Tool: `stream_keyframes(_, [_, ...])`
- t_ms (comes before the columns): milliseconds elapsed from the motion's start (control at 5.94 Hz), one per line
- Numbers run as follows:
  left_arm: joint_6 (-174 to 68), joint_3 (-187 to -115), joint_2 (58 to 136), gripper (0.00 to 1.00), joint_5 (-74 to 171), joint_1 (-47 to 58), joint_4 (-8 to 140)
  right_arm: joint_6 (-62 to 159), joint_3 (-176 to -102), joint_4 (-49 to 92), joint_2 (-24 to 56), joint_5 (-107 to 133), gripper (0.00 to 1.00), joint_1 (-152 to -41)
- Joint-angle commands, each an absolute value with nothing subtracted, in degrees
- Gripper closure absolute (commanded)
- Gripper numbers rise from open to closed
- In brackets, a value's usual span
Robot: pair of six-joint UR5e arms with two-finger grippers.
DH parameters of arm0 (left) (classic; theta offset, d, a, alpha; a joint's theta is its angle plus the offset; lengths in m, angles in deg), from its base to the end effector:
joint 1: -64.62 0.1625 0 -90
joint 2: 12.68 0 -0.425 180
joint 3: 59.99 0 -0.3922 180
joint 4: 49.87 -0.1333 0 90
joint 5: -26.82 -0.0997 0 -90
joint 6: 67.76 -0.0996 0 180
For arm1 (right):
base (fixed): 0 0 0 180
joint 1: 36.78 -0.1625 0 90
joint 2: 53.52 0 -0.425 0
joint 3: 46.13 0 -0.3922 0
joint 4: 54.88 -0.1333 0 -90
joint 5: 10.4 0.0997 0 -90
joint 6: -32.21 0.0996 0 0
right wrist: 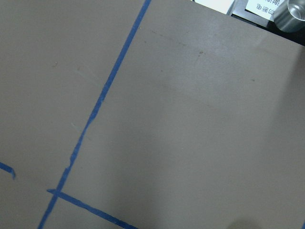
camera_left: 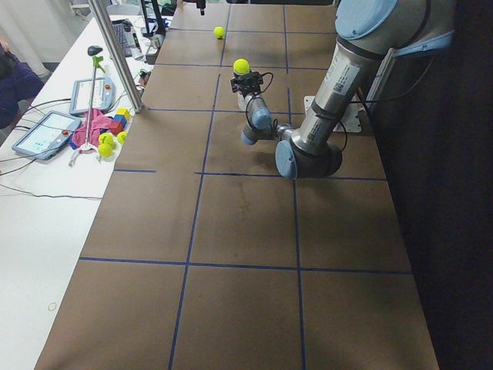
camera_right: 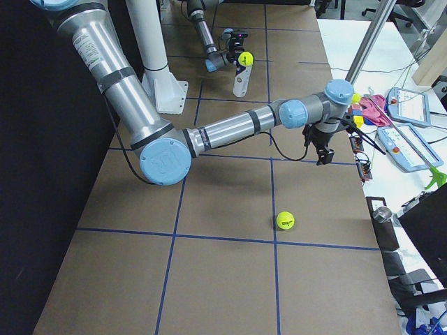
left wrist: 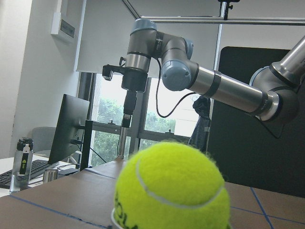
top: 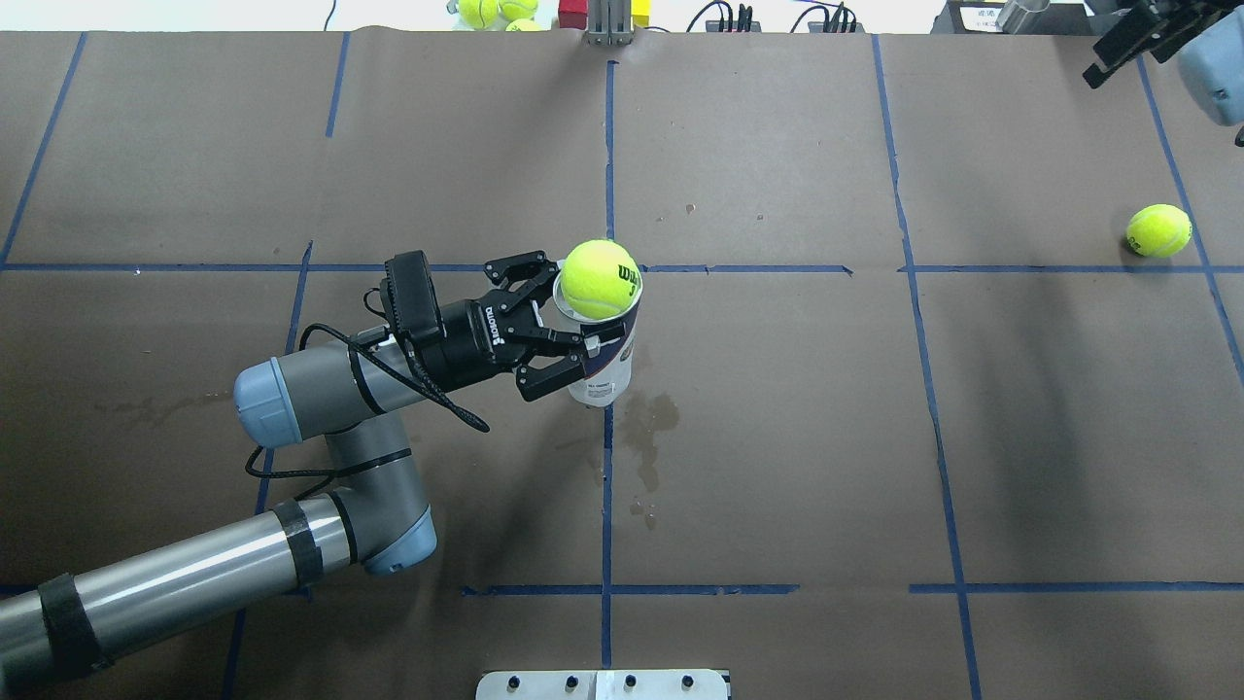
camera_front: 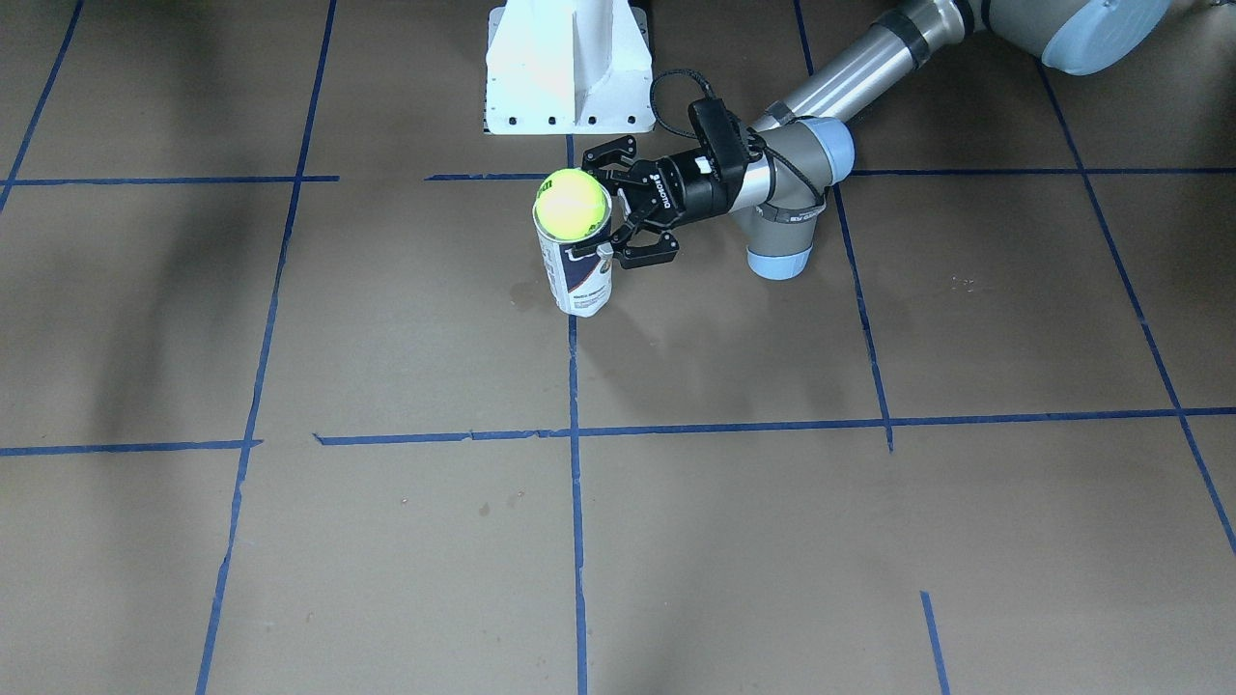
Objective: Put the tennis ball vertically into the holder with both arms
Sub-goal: 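Move the right gripper to the other tennis ball while left holds cup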
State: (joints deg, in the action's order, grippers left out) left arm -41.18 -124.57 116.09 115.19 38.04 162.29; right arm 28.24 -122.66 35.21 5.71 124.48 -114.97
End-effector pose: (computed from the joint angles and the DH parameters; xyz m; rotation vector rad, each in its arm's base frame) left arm 0.5172 -0.4110 0.2624 1.6942 1.6746 0.2757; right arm -0.0832 -0.7059 0.4490 0.2323 -0.7995 -0.3770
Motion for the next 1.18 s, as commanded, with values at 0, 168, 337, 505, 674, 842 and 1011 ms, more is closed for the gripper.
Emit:
stream_keyframes(0, [-40.8, -124.5, 116.3, 0.52, 114.4, 37.7, 162.3, 20.1, -118.0, 33.6, 6.5, 125.2, 0.00, -116.9])
stream_keyframes(168, [-40.7, -124.4, 116.2, 0.52, 114.4, 37.7, 162.3, 18.3, -118.1, 31.3, 10.4, 125.0, 0.00, -117.2])
stream_keyframes(337, [-40.7, -124.4, 116.2, 0.52, 114.4, 37.7, 162.2, 18.9, -118.2, 23.6, 15.4, 124.8, 0.00, -117.2])
stream_keyframes(505, [-40.7, -124.4, 116.2, 0.52, 114.4, 37.7, 162.2, 20.3, -118.1, 20.8, 17.3, 123.6, 0.00, -117.1])
stream_keyframes(674, [-40.7, -124.4, 116.3, 0.52, 114.4, 37.8, 162.2, 20.6, -117.9, 17.7, 19.8, 123.0, 0.00, -116.9])
stream_keyframes(842, [-40.7, -124.4, 116.2, 0.52, 114.4, 37.8, 162.1, 23.0, -117.9, 13.5, 21.7, 122.4, 0.00, -116.0])
stream_keyframes(1011, [-40.8, -124.4, 116.2, 0.52, 114.4, 37.8, 162.1, 24.4, -117.9, 13.1, 21.8, 120.1, 0.00, -114.1])
